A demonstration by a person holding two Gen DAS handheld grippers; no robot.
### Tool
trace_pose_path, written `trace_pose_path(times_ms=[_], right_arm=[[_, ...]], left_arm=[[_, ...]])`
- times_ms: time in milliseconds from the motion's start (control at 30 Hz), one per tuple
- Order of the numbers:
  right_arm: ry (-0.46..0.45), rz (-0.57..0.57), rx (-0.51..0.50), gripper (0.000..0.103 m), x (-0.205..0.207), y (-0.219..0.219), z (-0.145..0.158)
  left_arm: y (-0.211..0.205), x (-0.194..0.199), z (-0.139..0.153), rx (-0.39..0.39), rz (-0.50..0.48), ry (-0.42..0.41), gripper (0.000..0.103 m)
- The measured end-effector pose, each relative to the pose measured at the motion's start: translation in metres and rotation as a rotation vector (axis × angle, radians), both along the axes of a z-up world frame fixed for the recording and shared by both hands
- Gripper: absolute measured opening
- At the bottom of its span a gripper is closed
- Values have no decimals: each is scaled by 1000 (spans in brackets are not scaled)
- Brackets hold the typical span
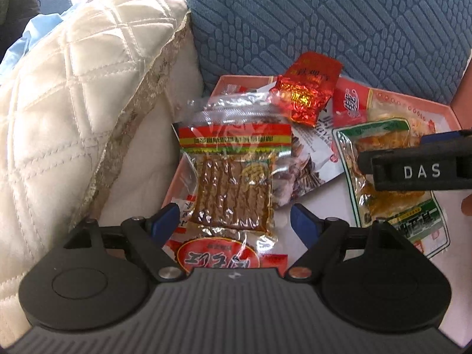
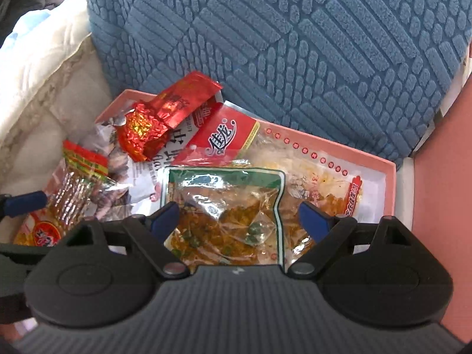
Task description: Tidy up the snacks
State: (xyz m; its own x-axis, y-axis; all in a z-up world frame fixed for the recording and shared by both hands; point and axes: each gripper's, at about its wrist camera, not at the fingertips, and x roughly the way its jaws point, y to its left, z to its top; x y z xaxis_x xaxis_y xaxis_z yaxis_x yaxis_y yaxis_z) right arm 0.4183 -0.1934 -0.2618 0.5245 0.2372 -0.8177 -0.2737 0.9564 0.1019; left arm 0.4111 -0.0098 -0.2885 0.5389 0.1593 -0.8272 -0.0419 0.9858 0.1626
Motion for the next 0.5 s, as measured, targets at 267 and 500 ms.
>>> trace_pose_path(times_ms=[267, 500], right_arm=[[30, 12, 78, 57, -7, -6, -9], [40, 35, 89, 44, -14, 4, -16]], left_arm=[[1, 1, -5, 4, 9, 16, 78], [9, -1, -9, -11, 10, 13, 62]])
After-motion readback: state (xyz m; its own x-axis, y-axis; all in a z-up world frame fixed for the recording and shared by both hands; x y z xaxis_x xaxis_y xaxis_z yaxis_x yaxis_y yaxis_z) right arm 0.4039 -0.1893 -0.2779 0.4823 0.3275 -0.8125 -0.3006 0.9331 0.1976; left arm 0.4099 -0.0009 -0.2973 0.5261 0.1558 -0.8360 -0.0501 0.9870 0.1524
